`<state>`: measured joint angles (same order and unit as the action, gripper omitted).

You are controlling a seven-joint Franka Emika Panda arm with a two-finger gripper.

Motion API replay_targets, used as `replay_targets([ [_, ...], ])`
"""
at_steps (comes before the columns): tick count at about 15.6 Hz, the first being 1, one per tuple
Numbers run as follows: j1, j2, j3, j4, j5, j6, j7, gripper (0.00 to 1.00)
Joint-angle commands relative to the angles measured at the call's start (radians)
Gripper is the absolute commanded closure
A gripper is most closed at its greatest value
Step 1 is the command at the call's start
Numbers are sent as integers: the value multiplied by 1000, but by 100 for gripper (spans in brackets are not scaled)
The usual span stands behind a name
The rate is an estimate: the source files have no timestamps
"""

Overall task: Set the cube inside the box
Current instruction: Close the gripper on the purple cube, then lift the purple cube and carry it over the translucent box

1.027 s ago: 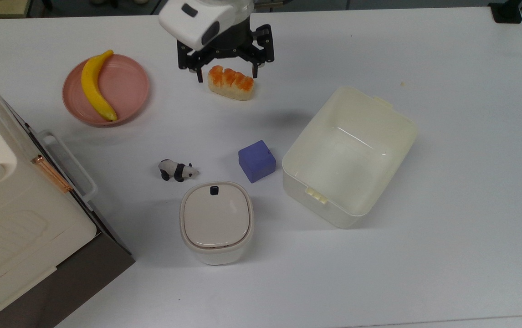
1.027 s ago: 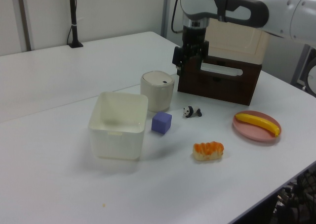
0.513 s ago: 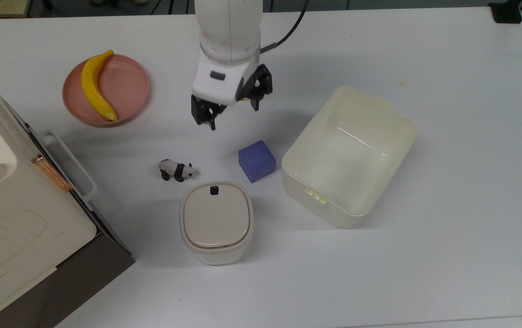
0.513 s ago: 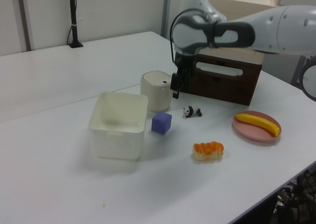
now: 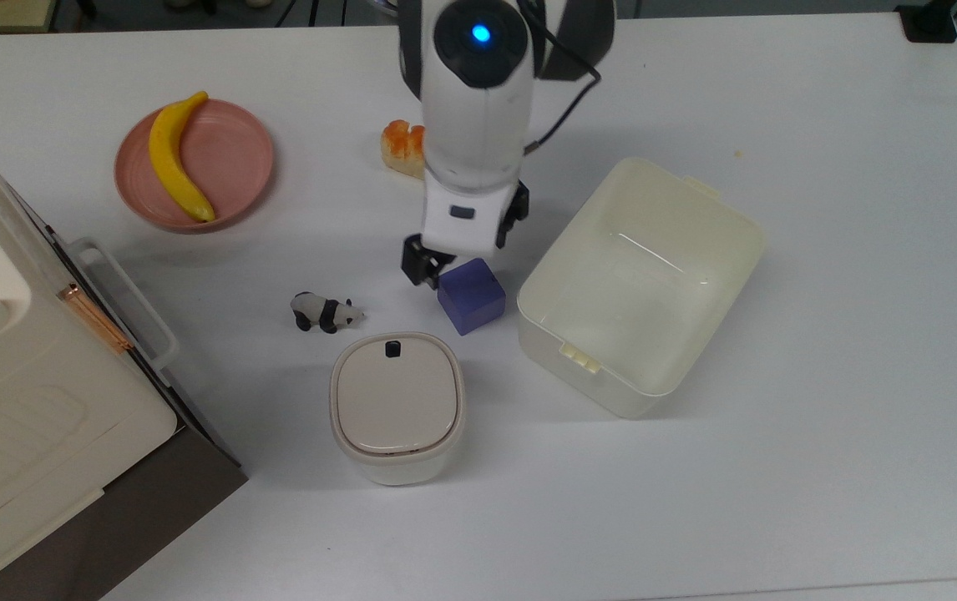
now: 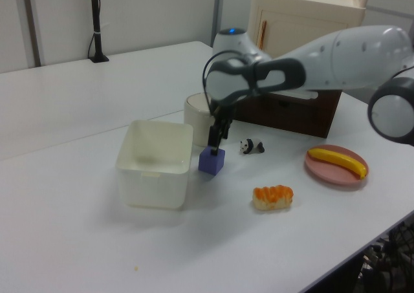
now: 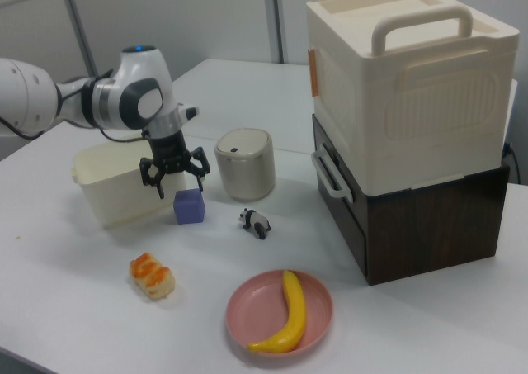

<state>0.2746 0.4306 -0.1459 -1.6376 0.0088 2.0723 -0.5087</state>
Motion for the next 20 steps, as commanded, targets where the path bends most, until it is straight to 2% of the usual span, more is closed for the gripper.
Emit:
replay_targets([
  [1, 37, 42, -21, -16, 5, 80, 33, 0],
  [2, 38, 54, -21, -15, 2, 94, 41, 0],
  [3, 40, 59, -21, -15, -4, 101, 39, 11],
  [7, 28, 34, -23, -16, -4, 74, 13, 74],
  [8, 26, 13, -29, -16, -4, 46, -17, 80],
  [11, -9, -77, -49, -8, 11, -87, -124, 80],
  [12, -15, -105, -52, -4, 32, -130, -157, 79],
  [13, -20, -127, -64, 20, 84, -164, -175, 79],
  [14, -3, -130, -96, 74, 170, -197, -165, 78],
  [15, 18, -122, -104, 109, 210, -204, -150, 77],
  [18, 83, -102, -98, 128, 221, -190, -7, 76],
  [20, 126, -78, -90, 188, 223, -190, 85, 73],
])
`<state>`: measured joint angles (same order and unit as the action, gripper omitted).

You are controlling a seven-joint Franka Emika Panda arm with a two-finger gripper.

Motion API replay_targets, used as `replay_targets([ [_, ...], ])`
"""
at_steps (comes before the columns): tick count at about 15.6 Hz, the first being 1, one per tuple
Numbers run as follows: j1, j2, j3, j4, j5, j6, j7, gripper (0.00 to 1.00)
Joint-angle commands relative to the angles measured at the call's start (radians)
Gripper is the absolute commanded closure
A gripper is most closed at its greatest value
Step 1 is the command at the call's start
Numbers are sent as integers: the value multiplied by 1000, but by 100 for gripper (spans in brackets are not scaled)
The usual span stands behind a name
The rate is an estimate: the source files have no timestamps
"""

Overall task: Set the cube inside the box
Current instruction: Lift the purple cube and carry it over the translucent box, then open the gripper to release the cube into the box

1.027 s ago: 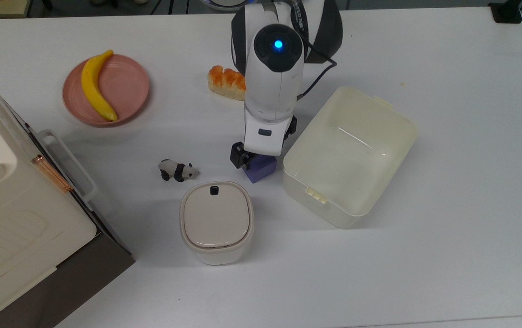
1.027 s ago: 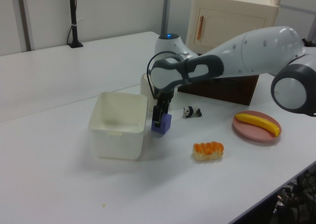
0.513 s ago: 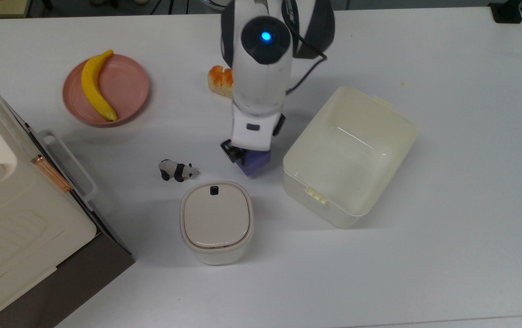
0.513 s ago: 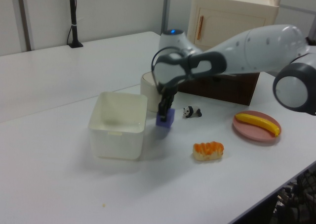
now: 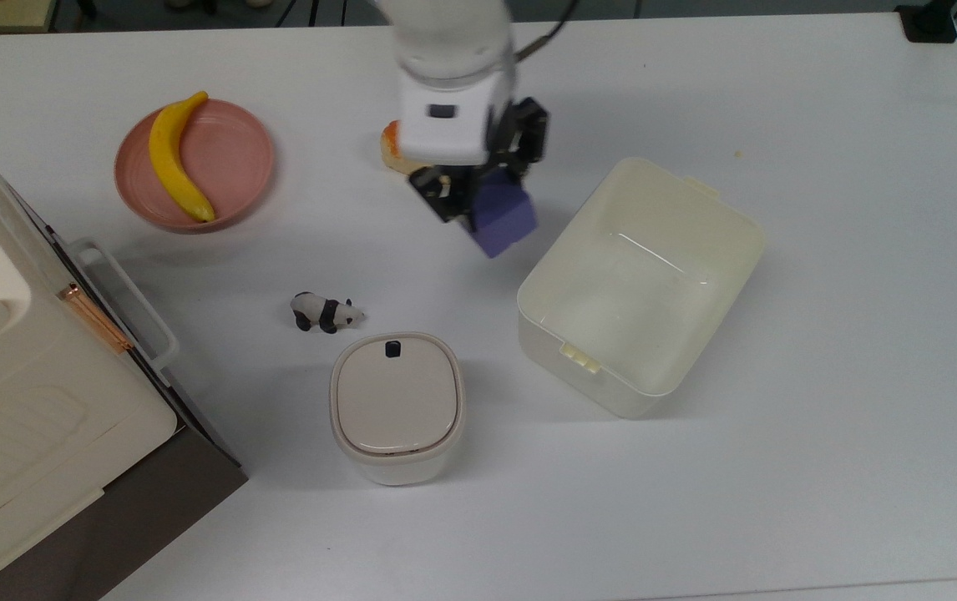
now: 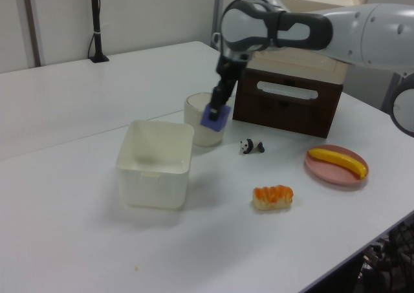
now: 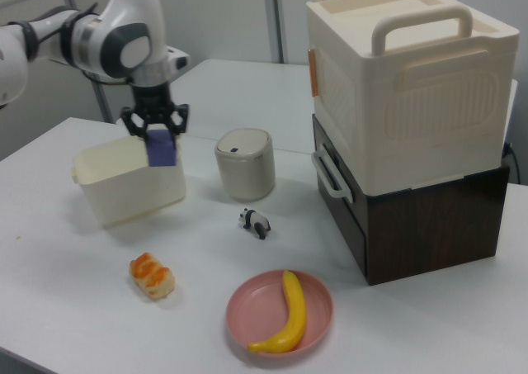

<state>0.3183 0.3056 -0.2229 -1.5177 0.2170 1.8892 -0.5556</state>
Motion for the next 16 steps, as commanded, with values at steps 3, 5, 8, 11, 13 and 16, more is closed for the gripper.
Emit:
replay_targets([
  [3, 151, 81, -13, 89, 13, 40, 232, 64],
  [5, 177, 115, -12, 90, 2, 80, 279, 37],
  [8, 200, 141, -12, 90, -24, 108, 304, 0],
  [11, 199, 124, -12, 88, -28, 102, 330, 0],
  [13, 190, 92, -12, 80, -54, 81, 403, 0],
  [16, 144, 64, -9, 71, -120, -22, 526, 0],
])
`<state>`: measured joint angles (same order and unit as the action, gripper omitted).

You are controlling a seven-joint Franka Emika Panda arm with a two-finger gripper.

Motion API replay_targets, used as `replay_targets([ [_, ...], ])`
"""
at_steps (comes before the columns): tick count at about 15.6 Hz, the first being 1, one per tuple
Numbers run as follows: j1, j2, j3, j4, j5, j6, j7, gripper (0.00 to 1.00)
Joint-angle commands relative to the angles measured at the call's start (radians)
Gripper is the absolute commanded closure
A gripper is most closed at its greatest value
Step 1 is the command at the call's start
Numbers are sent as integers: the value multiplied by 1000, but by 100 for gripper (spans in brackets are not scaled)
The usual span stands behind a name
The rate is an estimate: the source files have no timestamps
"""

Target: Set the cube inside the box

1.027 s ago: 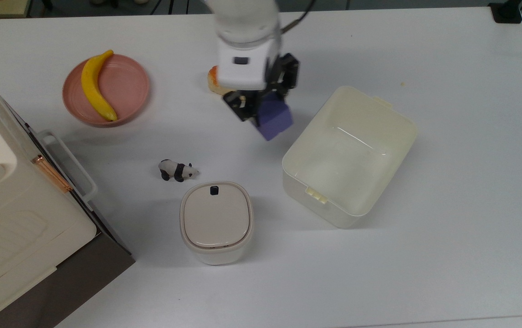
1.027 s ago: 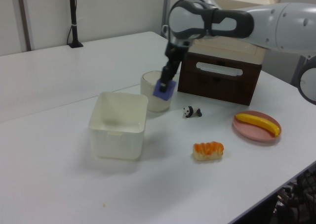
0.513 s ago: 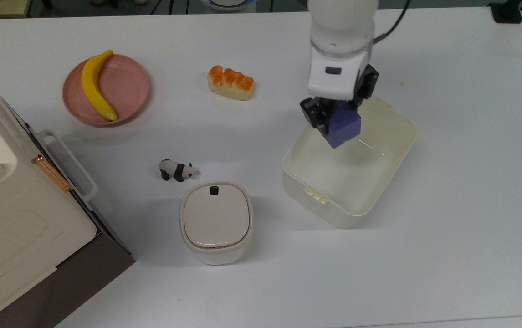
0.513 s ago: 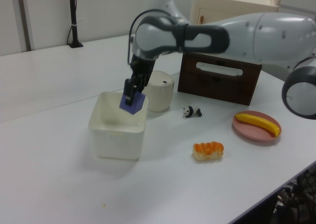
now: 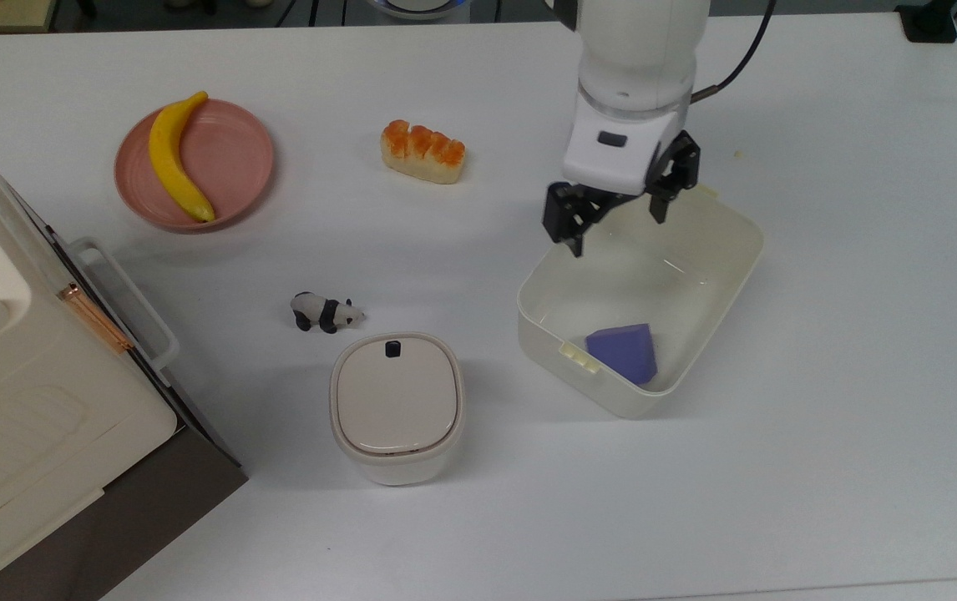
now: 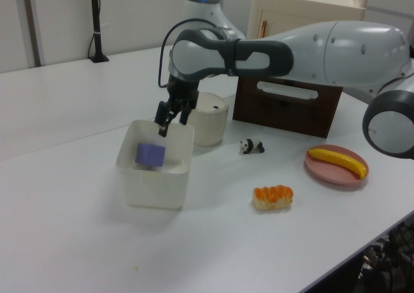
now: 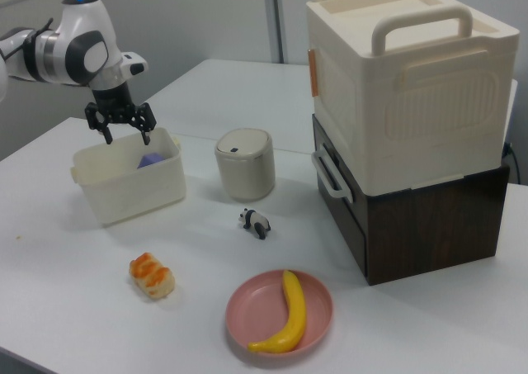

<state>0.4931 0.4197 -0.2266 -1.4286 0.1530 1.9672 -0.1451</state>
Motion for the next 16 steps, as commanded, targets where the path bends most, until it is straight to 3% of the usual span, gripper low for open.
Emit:
replay_targets([
  [1, -45, -55, -4, -18, -82, -141, 162, 0],
  [3, -93, -67, 6, -20, -133, -223, 273, 0],
  [6, -184, -128, 68, -52, -213, -267, 352, 0],
  [12, -421, -220, 234, -90, -216, -295, 354, 0],
  [14, -470, -222, 277, -89, -216, -295, 348, 0],
  [16, -476, -225, 283, -89, -214, -294, 345, 0],
])
